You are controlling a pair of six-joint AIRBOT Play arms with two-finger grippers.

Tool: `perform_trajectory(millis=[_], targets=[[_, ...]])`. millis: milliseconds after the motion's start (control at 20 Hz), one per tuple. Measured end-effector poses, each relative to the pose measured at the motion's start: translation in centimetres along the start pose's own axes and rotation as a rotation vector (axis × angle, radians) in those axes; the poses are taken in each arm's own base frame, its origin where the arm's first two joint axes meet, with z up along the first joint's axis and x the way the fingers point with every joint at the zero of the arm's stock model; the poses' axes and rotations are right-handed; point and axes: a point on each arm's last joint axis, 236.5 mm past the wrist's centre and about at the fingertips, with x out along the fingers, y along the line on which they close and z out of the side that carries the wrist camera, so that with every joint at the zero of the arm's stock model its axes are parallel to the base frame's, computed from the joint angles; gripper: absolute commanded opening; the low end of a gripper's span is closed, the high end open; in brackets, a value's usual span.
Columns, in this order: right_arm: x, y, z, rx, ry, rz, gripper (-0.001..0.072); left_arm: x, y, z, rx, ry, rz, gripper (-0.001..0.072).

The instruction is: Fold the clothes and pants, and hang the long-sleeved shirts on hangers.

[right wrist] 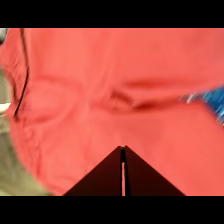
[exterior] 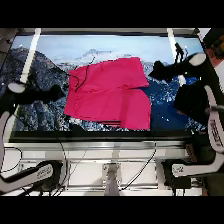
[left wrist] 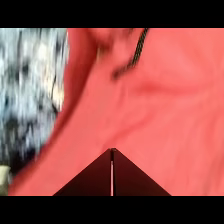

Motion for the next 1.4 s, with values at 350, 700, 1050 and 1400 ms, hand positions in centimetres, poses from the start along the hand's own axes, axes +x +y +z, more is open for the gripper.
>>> perform_trajectory(millis=[350,700,1050,1400], targets=[[-0.8,-2.1,-13.0,0.264,-0.083,0.13,0.0007,-2.1,0.2,-7.9,-0.095,-0.002,-0.034,0.0051],[-0.7,-6.2,-22.0,0.531,-0.144,0.156,0.0683,-1.7,2.0,-10.3,-0.297,-0.014,-0.025,0.0518],[-0.1,-6.8,-24.2,0.704,-0.089,0.163,0.0604,3.0,3.8,-10.6,-0.509,0.053,-0.075,0.0468],[0.4,-7.2,-24.6,0.766,-0.07,0.158,0.0605,5.6,4.9,-9.6,-0.589,0.024,-0.119,0.0355]])
